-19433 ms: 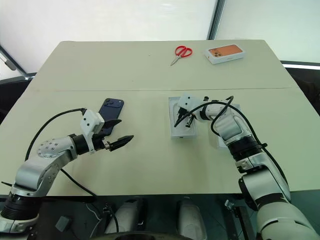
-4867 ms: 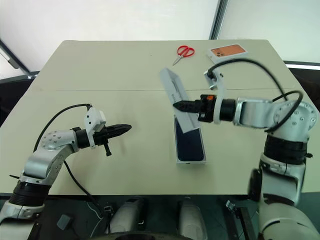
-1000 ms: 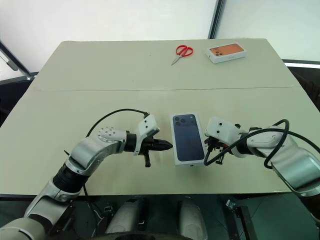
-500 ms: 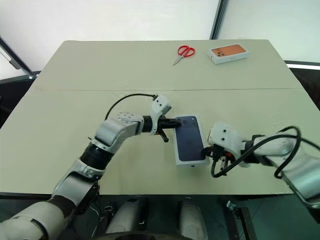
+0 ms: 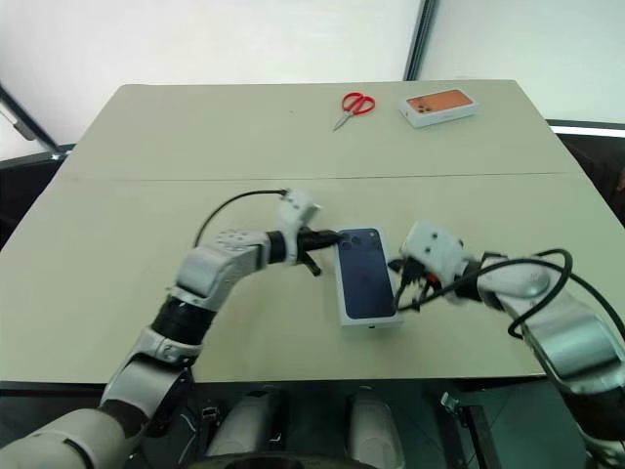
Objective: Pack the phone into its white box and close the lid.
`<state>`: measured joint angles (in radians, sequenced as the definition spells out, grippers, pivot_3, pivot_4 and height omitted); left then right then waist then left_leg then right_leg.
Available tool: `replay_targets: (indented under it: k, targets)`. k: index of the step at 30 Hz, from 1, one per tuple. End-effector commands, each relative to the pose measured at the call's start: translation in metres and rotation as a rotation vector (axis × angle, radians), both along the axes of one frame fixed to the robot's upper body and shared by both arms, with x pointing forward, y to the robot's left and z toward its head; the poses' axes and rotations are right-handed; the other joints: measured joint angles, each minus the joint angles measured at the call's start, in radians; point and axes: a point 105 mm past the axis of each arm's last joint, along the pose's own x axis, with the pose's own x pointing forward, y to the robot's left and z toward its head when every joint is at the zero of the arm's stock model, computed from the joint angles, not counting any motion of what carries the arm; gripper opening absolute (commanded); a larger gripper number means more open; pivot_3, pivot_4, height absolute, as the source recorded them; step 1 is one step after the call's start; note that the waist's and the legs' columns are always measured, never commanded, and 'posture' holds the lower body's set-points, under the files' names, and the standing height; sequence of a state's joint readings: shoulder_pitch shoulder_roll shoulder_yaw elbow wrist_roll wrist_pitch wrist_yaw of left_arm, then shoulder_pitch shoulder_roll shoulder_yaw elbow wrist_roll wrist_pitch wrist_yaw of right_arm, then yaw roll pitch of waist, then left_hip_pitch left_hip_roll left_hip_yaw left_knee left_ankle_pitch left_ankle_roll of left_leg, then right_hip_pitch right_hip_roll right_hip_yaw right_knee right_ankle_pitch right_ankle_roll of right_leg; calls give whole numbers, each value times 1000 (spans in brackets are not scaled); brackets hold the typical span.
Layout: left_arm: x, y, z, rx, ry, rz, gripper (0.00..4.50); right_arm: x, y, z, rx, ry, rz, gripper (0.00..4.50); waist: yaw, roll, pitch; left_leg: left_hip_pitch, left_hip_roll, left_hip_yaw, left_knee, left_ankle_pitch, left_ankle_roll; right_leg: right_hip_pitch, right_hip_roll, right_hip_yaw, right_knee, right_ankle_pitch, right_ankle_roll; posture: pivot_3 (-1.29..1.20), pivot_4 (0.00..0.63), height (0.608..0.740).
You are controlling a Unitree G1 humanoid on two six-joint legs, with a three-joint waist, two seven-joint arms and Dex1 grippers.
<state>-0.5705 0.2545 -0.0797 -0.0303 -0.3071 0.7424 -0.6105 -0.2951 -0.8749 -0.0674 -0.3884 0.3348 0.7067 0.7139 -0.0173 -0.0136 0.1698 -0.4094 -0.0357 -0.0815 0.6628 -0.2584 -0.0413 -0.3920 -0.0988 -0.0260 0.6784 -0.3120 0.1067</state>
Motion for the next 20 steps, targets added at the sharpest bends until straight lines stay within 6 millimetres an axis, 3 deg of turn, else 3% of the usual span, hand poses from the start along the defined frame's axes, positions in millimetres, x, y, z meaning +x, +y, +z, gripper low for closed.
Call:
replay_targets:
  k: [1,5,10,20]
  targets:
    - [-5,45,26,-38,-109,117,0,19,-21,17,63,-83,-82,29,5,0,0,0,0,0,0,0,0,0,0,0,0,0,0,0,150,697]
    - [-21,106,24,-3,-139,258,0,36,-35,20,156,-98,-120,29,10,0,0,0,-2,1,1,-1,2,2,-3,0,-3,0,0,0,150,697]
    - [-38,147,3,92,-96,377,0,47,-38,14,227,-70,-110,29,8,0,1,-1,-3,1,1,-2,4,2,-4,0,-3,0,0,0,150,697]
    - [-55,165,-2,68,-91,480,0,46,-29,-2,262,-1,-49,29,7,1,1,-1,-3,1,0,-3,4,1,-4,0,-4,0,0,0,150,697]
